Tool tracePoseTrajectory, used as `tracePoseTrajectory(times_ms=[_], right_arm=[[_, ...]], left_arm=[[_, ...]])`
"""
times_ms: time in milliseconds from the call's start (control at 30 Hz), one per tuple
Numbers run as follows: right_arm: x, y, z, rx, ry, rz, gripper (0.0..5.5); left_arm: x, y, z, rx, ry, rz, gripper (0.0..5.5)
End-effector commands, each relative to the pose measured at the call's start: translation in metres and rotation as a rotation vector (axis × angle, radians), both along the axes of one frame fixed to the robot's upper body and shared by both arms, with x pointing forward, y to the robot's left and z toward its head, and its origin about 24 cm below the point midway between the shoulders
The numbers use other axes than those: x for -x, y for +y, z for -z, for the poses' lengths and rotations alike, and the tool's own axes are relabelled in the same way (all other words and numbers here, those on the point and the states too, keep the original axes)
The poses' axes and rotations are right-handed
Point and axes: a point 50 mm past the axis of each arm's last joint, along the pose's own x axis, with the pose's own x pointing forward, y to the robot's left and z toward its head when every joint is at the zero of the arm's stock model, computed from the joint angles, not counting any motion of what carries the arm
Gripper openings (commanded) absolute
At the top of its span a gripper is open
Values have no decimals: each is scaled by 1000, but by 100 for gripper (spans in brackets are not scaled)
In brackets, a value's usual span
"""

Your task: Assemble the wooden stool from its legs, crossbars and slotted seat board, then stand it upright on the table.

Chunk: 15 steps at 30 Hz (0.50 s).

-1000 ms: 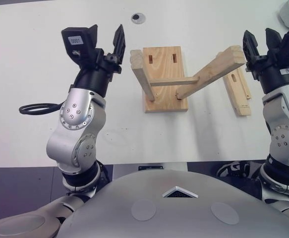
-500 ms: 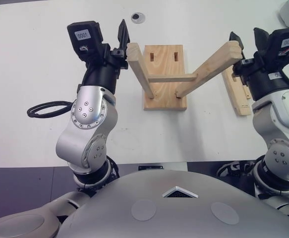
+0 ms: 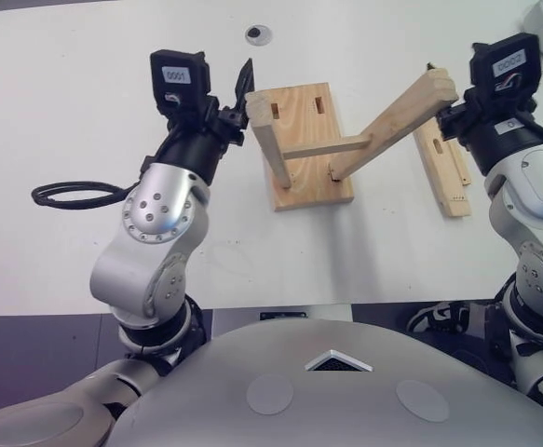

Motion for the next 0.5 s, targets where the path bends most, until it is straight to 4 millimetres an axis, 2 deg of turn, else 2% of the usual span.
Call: tracePoseTrajectory(times_ms=[33,133,200,267,333,400,500], right_arm=[[-4,-17,-11,12,-87,58,261],[-7,-25,-23,-11,-198,80,261],[-13,-27,-35,-37,-277,79,261],[-22,-22,-57,-111,-396,38,261],[-28,-7,-83,-227,-505,-65,261],[-30,8,-99,-370,-542,-177,261],[-30,19,-95,-535,-485,-234,261]], left_arm=[[-3,31,-3,-67,-28,-74,312],[-9,43,-15,-79,-90,-114,312],[-16,48,-31,-61,-157,-136,312],[-25,48,-57,-1,-253,-136,312],[-31,39,-84,78,-340,-97,312],[-32,27,-103,142,-386,-33,312],[-29,8,-113,199,-385,62,312]])
